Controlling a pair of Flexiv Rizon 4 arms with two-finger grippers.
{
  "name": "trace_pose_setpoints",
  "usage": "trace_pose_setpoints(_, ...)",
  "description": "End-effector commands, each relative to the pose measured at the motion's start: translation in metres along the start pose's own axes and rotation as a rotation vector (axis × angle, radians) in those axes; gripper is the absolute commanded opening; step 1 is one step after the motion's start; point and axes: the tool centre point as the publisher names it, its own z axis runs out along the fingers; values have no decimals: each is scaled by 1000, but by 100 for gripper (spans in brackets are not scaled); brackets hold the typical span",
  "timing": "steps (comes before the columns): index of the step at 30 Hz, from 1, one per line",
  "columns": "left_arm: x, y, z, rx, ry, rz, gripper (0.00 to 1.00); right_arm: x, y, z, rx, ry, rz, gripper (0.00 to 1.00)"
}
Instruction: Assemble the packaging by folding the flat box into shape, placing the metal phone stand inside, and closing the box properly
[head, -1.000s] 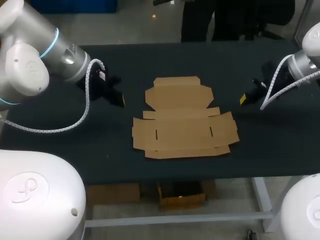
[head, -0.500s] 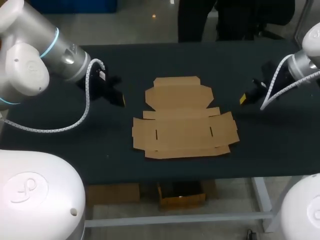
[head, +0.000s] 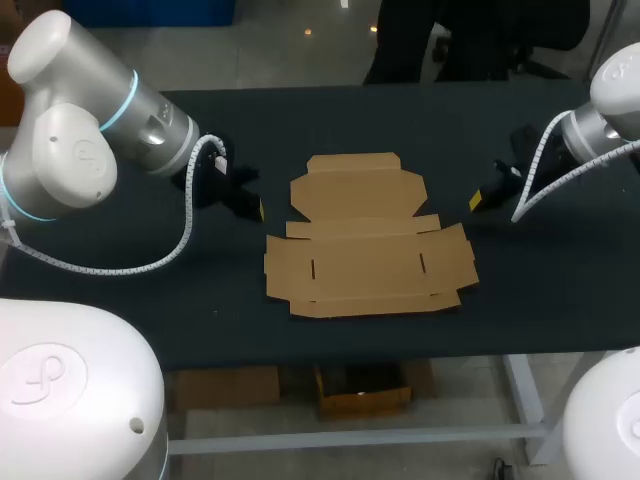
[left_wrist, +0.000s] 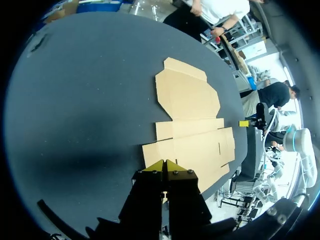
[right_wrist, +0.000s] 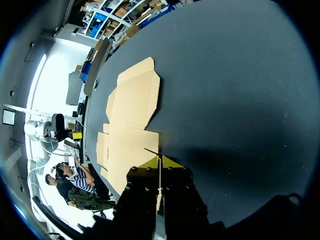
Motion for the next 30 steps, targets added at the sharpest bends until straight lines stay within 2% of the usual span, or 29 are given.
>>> trace_pose_setpoints(1,3,0,13,15,-22,26,0,-5,7,7,20,14,-12,0)
trace_pose_setpoints(9,2,-6,30,43,-53,86,0,-6,6,14,20,8,-36,0)
trace_pose_setpoints(16,-3,-14,41,49,-40,108,0,-6,7,20,22,-2,-49,0)
trace_pose_setpoints(28,-8,-27,45,53,-35,111,0,-7,11,29,23,0,-67,0)
trace_pose_setpoints(30,-9,-27,44,49,-26,102,0,-11,9,32,11,16,-28,0)
